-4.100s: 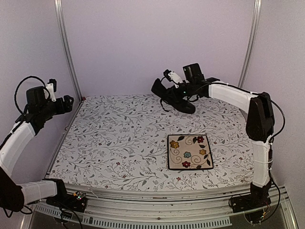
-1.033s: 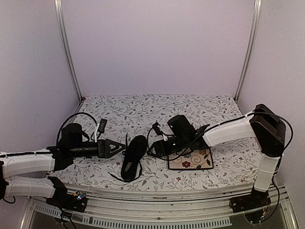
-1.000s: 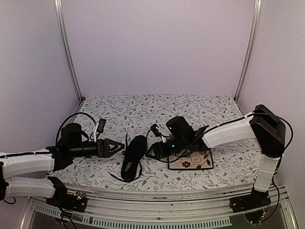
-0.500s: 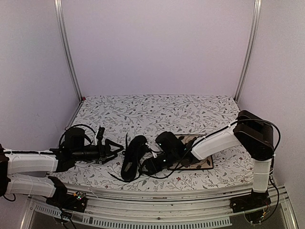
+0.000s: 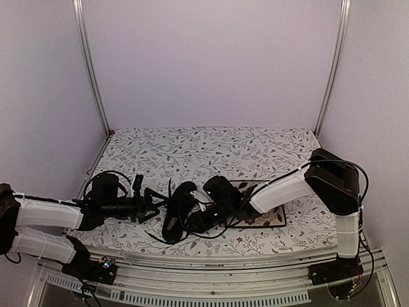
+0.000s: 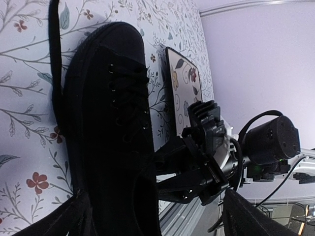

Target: Tie the shoes

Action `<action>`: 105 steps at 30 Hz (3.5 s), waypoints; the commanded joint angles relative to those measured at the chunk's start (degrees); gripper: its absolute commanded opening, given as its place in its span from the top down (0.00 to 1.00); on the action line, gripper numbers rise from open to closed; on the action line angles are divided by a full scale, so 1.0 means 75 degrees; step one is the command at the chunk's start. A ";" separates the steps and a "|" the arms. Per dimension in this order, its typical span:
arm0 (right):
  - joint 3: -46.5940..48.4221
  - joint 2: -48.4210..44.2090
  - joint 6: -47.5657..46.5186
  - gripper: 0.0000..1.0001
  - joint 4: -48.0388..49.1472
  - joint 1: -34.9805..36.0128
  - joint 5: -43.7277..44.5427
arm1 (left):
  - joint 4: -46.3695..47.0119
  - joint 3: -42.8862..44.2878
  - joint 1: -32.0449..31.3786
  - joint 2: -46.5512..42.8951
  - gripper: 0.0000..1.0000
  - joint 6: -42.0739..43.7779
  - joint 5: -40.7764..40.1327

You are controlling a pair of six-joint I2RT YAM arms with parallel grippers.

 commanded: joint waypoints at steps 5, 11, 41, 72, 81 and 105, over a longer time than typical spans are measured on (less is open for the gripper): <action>0.0248 0.0149 -0.0138 0.96 -0.0222 -0.0020 -0.0174 | 0.0271 0.0044 -0.0168 0.0103 0.07 0.0120 -0.0204; -0.0045 -0.0631 -0.0208 0.98 -0.0557 -0.0029 0.0290 | 0.0450 -0.0050 -0.0163 0.0183 0.07 -0.0078 -0.0288; -0.0208 -0.2966 -0.0271 0.49 -0.2783 -0.0096 0.2522 | -0.4127 0.3887 -0.0025 0.3202 0.43 0.3270 -0.3938; -0.0894 -0.3180 0.0414 0.49 -0.1682 -0.0156 0.2213 | -0.4933 0.6149 0.0007 0.6037 0.88 0.4430 -0.5143; -0.0899 -0.3105 0.0893 0.45 -0.1055 -0.0599 0.2015 | -0.3233 0.4889 -0.0081 0.4244 1.00 0.4436 -0.4942; 0.1327 -0.1926 0.1669 0.37 0.0632 -0.0916 0.0359 | 0.0446 0.2239 -0.0895 0.0313 1.00 0.4628 -0.0599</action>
